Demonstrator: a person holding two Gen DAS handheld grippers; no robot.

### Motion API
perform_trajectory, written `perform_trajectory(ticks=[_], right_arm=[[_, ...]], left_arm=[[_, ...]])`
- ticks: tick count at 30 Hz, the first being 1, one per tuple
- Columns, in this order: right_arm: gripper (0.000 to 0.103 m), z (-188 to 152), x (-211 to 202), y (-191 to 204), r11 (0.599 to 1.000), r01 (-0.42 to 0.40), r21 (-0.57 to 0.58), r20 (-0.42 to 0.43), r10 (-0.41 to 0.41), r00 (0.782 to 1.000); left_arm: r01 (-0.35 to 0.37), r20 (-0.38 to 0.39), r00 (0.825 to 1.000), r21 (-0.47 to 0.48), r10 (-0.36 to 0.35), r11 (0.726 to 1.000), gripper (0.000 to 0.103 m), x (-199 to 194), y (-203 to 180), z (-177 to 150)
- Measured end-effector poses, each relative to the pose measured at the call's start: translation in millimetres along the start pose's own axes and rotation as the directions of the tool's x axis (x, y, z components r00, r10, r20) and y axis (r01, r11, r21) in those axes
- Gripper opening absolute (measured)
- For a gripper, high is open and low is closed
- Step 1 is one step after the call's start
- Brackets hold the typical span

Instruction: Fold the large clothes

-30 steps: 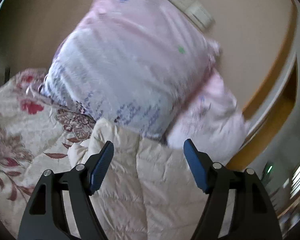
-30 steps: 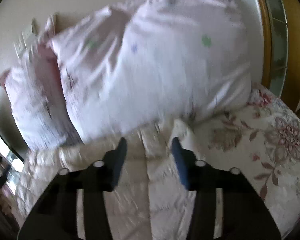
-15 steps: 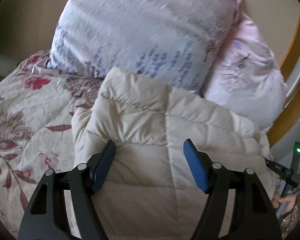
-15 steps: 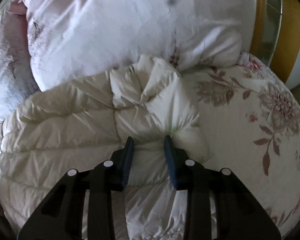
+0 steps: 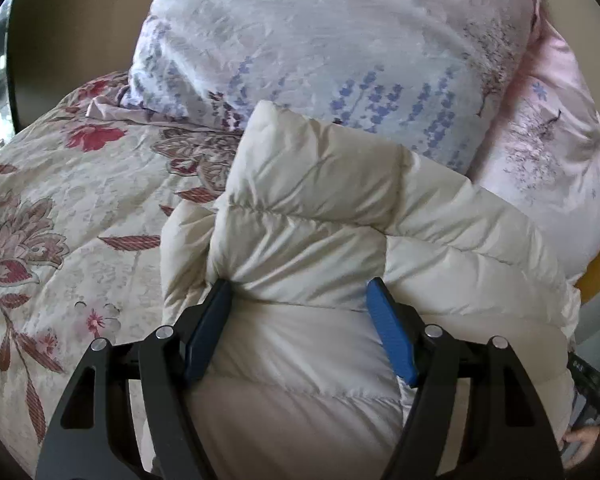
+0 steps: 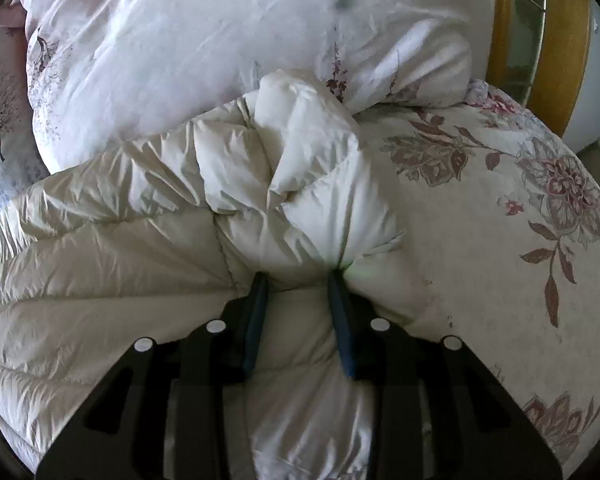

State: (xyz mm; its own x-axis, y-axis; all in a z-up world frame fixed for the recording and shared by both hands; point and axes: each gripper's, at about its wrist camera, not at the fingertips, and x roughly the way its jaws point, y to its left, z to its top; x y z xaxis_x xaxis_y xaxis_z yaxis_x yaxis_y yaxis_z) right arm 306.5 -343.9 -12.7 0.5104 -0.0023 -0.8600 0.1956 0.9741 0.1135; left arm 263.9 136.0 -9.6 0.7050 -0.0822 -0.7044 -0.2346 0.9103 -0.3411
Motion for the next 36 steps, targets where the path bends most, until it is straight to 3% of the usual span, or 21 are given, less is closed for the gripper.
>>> perform_trajectory(ticks=[2,4,8,14,18,21,26,31,36], right_arm=[[0.033,3,-6,-4,0.999,-0.034,0.036,-0.007,0.034,0.999],[0.033,14,-20,-10,0.989,-0.119,0.083,0.025,0.117,0.993],[0.039,43,-34,-6,0.985,-0.156,0.074,0.096,0.148,0.984],[0.034,52,25,-10,0.987,-0.054,0.149,-0.071,0.065,0.995],[0.034,53,29,-9,0.985,-0.02,0.173,-0.082,0.035,0.996],[0.037,50,19,-16,0.977,-0.069,0.201,-0.072,0.085,0.994],[0.072,21,-42,-47,0.958,-0.142,0.248,0.017,0.142,0.99],[0.079,-26,-80,-95,0.901,-0.194,0.389,0.008,0.208,0.978],[0.079,-73,-84,-125,0.828,-0.232,0.511,-0.017,0.279,0.96]], left_arm=[[-0.011,0.003,1.0,0.024,0.011,1.0,0.072,-2,-3,-1],[-0.031,0.007,1.0,0.066,0.031,0.997,0.075,-2,-10,-2],[-0.028,0.004,1.0,0.055,0.027,0.998,0.077,0,-11,0],[0.012,-0.007,1.0,-0.009,-0.012,1.0,0.078,6,-2,5],[0.053,-0.011,0.998,-0.072,-0.054,0.996,0.078,11,11,8],[0.109,-0.03,0.993,-0.114,-0.113,0.988,0.078,6,21,10],[0.209,-0.026,0.976,-0.137,-0.214,0.968,0.079,-42,41,-2],[0.244,-0.039,0.967,-0.153,-0.253,0.957,0.081,-85,61,-26],[0.264,-0.059,0.958,-0.212,-0.282,0.941,0.081,-110,84,-61]])
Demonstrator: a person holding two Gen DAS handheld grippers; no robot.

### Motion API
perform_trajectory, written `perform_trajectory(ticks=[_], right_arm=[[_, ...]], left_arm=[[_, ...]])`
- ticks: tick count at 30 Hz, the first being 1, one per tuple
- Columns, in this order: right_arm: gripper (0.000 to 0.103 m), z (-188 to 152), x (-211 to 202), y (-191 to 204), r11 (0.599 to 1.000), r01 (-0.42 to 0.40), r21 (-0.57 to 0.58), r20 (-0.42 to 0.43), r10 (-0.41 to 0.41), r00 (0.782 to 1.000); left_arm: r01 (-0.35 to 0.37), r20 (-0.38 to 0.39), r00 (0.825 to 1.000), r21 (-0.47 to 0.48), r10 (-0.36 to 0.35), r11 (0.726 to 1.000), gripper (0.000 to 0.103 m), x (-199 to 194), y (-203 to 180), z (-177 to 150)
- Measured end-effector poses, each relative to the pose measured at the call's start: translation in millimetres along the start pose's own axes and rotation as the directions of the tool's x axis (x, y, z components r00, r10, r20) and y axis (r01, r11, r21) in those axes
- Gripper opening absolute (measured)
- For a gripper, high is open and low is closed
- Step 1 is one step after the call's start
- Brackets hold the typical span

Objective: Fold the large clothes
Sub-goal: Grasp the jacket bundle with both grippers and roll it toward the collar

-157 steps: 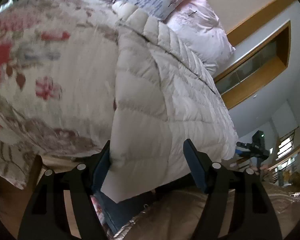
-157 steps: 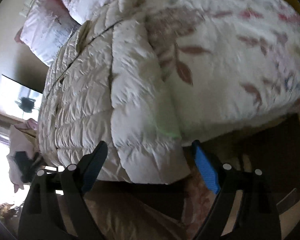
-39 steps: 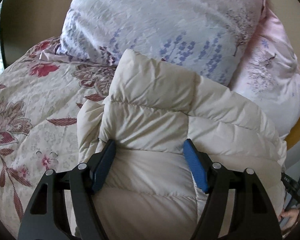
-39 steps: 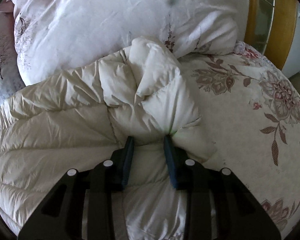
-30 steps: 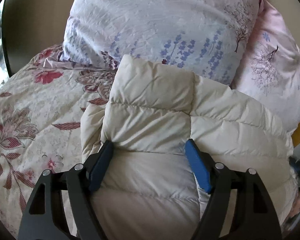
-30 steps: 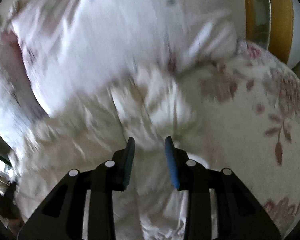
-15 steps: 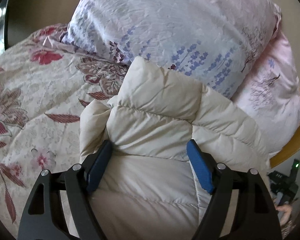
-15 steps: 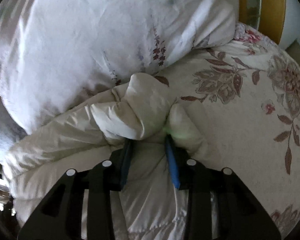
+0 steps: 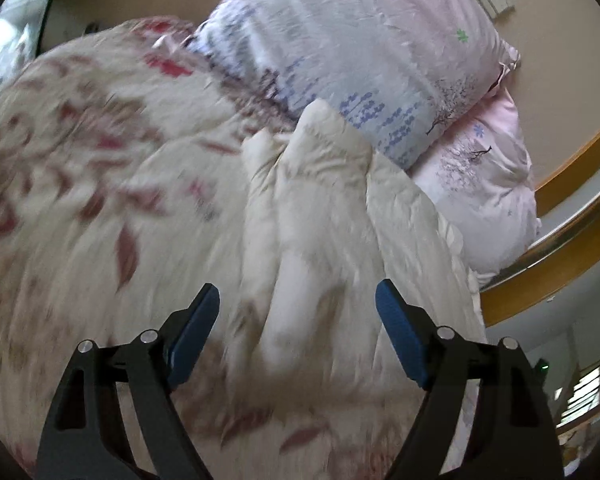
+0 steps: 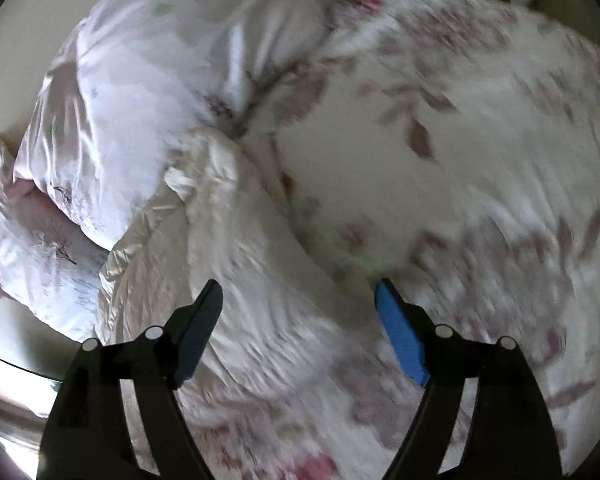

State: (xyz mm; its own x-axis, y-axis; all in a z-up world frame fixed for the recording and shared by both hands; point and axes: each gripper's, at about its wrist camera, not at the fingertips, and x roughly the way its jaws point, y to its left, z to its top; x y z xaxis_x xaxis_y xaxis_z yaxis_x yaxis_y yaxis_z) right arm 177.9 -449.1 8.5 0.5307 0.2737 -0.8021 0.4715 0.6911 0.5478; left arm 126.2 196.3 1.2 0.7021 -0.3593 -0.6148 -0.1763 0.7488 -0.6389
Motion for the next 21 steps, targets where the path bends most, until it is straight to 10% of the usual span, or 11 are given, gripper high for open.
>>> perform_trajectory(ticks=[21], right_arm=[[0.062,-25,39,-7,0.952,-0.266,0.149,-0.081,0.28,0.957]], left_arm=[[0.13,0.022,0.991,-0.281,-0.129,0.951,0.08,15,-7,-55]])
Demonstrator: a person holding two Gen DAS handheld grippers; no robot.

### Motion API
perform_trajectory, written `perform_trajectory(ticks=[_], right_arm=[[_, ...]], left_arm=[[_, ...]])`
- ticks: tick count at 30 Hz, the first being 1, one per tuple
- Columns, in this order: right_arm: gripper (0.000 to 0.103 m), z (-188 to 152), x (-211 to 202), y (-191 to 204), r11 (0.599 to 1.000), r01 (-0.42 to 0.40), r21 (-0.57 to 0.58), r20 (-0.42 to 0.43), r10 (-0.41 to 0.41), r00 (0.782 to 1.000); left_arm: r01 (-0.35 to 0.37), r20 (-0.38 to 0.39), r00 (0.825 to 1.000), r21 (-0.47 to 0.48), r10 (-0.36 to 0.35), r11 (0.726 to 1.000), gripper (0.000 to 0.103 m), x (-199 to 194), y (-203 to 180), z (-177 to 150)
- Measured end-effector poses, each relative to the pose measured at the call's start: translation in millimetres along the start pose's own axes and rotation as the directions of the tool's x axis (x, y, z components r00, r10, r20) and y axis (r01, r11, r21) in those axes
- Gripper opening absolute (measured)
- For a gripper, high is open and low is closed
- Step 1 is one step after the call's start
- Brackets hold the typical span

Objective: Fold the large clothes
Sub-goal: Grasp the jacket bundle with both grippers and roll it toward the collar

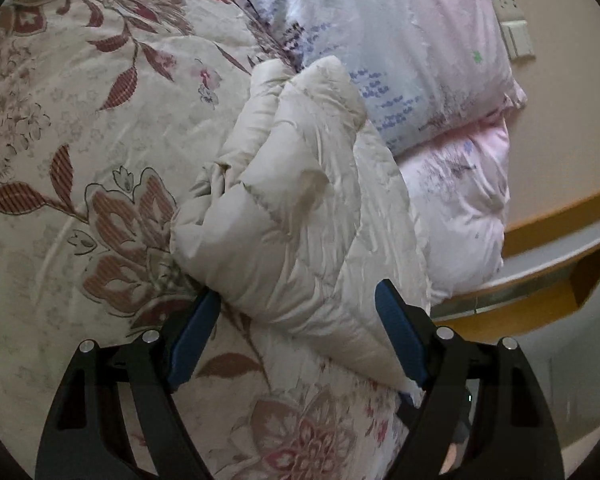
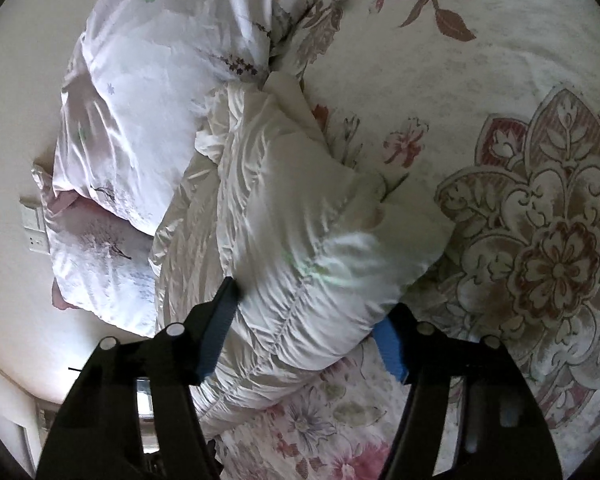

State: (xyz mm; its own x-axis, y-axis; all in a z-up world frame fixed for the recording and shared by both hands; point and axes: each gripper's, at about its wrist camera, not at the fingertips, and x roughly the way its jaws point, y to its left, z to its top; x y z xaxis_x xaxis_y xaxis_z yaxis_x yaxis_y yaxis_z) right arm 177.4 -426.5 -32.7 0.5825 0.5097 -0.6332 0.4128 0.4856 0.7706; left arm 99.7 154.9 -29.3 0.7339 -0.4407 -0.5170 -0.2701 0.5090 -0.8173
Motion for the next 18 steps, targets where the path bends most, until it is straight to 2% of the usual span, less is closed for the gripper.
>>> perform_trajectory(ticks=[5,8,10,11,13,16,18], right_arm=[[0.056,3,0,-4,1.0,-0.006,0.008,0.018,0.006,1.0],[0.049,5,1,-4,1.0,0.003,-0.001,0.031,-0.003,1.0],[0.037,4,1,-4,1.0,0.003,-0.008,0.037,-0.003,0.999],[0.031,4,1,-3,1.0,0.001,-0.027,0.036,-0.001,0.999],[0.024,3,-1,1,0.999,-0.012,-0.052,0.032,0.013,0.999],[0.021,0,-7,10,0.995,-0.041,-0.092,0.019,0.043,0.999],[0.02,-4,-10,15,0.992,-0.06,-0.11,0.001,0.06,0.998]], left_arm=[[-0.004,0.088,0.996,-0.097,0.012,0.995,0.08,3,2,4],[0.002,0.138,0.99,-0.14,0.017,0.99,0.072,8,5,9],[0.002,0.146,0.989,-0.165,0.022,0.986,0.053,14,10,12],[0.005,0.144,0.989,-0.173,0.021,0.985,0.049,16,12,13],[0.035,0.13,0.991,-0.193,-0.009,0.981,0.032,18,18,17],[0.067,0.137,0.99,-0.19,-0.041,0.979,0.021,11,22,22],[0.073,0.148,0.988,-0.173,-0.047,0.982,0.019,3,21,24]])
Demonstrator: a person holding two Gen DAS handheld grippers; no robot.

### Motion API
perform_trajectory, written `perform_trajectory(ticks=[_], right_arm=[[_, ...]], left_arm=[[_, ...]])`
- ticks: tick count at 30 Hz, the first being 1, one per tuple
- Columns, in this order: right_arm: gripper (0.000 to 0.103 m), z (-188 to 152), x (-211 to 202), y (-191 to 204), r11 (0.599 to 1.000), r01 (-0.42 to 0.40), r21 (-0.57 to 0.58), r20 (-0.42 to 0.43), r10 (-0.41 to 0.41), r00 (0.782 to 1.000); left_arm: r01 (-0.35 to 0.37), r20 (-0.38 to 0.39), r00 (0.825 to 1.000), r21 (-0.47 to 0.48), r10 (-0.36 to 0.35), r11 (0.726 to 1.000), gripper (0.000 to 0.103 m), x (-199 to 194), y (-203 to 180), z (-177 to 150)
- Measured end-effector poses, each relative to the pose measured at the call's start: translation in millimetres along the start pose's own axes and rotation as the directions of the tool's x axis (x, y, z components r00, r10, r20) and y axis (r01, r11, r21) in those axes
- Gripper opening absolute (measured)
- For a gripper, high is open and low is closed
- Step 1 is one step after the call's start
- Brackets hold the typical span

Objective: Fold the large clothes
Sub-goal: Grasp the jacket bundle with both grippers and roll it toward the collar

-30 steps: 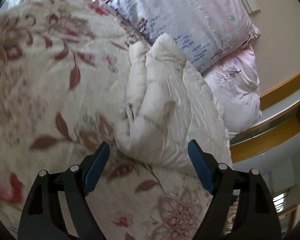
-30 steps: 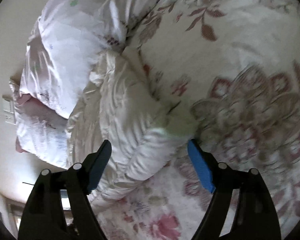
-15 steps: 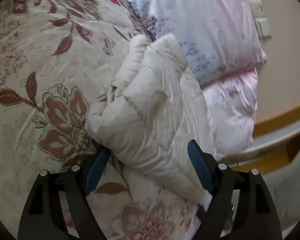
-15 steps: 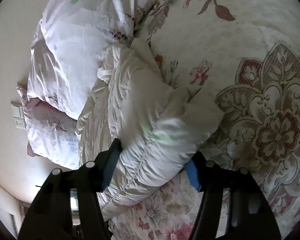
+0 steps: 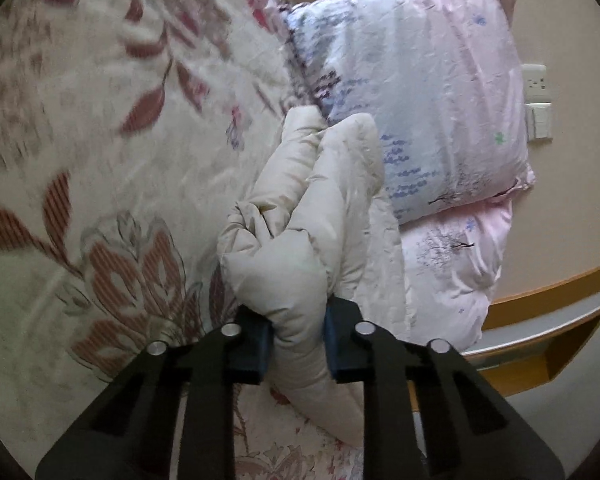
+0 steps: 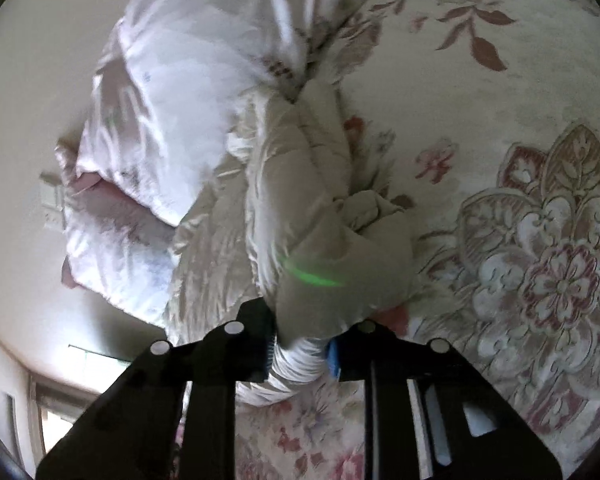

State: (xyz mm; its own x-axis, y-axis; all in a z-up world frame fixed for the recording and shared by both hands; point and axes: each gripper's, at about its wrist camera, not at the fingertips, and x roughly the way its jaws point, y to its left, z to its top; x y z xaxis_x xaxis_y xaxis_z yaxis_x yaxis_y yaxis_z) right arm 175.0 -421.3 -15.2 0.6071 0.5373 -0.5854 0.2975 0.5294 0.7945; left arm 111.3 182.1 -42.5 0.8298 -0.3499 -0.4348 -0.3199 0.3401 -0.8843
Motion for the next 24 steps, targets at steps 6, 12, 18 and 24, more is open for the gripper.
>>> perform_trajectory(ticks=[6,12,18,24], right_arm=[[0.02,-22,-8,14,0.996,-0.042,-0.077,-0.079,0.036,0.996],[0.02,-59,-14,26,0.977,-0.073,-0.202,-0.188,0.034,0.981],[0.03,-100,-24,35,0.933,-0.029,-0.359,-0.26,-0.07,0.963],[0.068,-97,-49,45,0.862,0.216,-0.458,-0.071,-0.278,0.958]], left_arm=[[-0.003,0.022,1.0,0.04,0.002,0.999,0.017,-34,2,6],[-0.034,0.055,0.998,0.073,0.03,0.997,0.017,-79,12,6],[-0.047,0.08,0.996,0.048,0.043,0.998,0.018,-112,31,4],[-0.075,0.071,0.995,0.071,0.07,0.995,0.036,-110,40,3]])
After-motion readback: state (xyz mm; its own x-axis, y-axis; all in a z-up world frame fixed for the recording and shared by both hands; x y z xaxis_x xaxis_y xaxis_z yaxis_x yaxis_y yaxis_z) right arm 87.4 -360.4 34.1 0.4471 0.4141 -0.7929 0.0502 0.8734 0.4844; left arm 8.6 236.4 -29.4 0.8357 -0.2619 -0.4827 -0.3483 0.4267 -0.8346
